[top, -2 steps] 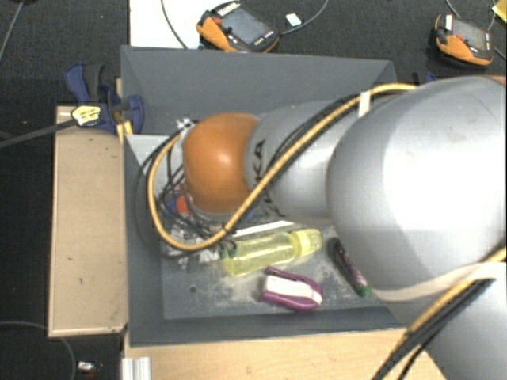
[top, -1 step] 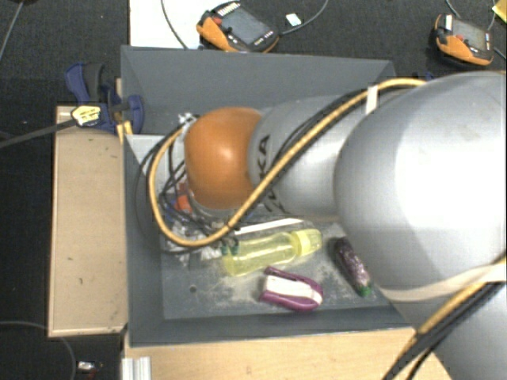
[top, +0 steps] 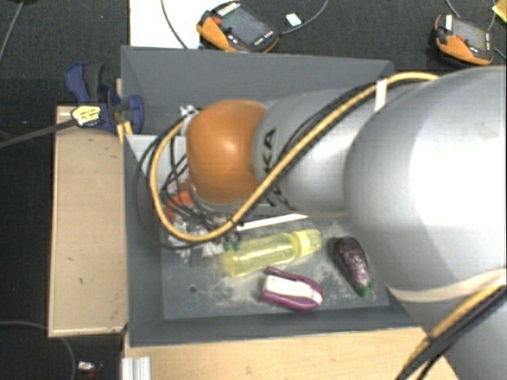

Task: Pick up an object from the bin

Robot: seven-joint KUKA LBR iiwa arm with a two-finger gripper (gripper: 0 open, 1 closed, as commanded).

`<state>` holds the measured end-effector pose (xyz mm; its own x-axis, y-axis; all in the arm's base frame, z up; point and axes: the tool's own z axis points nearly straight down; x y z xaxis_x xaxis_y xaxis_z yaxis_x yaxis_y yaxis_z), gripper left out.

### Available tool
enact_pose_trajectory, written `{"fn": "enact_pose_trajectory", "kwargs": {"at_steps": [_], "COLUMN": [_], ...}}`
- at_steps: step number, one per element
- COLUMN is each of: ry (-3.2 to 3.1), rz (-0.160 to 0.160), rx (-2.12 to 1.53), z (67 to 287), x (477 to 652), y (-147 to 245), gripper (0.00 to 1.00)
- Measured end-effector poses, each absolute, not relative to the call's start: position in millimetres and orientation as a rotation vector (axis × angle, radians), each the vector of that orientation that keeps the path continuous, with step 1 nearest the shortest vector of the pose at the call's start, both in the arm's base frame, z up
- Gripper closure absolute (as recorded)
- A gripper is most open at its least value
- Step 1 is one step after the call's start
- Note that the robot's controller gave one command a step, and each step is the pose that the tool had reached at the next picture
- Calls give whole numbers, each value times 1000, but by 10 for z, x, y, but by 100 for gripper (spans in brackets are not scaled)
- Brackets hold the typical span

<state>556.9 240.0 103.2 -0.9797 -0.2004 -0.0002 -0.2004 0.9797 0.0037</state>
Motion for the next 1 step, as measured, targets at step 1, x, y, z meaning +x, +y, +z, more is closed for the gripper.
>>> {"fn": "enact_pose_trajectory", "kwargs": {"at_steps": [1], "ry": [-3129], "rz": [-8], "rx": [315], "z": [1158], "x": [5575], "y": [2403], "gripper": [100]}}
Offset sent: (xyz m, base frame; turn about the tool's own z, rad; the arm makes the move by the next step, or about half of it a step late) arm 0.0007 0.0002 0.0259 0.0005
